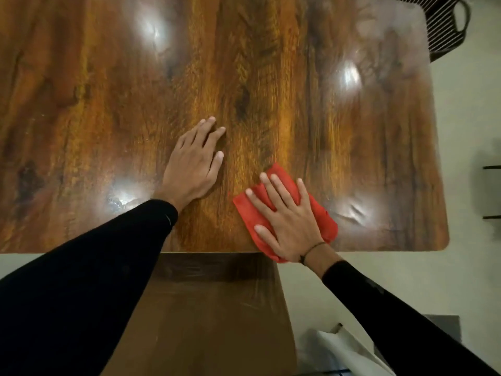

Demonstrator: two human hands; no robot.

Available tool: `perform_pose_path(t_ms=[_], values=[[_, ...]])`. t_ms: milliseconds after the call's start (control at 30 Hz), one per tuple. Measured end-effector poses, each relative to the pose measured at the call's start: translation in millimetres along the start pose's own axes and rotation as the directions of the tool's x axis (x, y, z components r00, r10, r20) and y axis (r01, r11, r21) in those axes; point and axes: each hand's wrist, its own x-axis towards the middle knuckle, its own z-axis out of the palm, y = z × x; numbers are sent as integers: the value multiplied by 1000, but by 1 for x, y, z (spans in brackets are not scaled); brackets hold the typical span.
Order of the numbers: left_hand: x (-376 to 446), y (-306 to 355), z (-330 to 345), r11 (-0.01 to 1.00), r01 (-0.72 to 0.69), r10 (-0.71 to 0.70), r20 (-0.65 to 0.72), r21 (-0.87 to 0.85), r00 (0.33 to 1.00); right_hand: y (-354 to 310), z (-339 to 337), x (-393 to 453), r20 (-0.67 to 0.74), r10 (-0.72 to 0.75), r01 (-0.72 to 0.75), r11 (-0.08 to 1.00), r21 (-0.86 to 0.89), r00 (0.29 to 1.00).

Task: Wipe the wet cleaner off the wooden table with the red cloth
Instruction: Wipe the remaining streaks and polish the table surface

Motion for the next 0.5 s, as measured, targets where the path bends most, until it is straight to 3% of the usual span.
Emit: perform_pose_path(t_ms=[167,367,500], values=[[4,3,1,1000,3,-3,15,5,1000,54,-2,-16,4,151,-151,988,-18,988],[5,4,2,999,3,-4,32,45,999,105,-8,65,-77,441,-438,897,54,894],[6,3,1,999,8,-10,37,46,999,97,-14,121,-111,455,-449,890,78,883]])
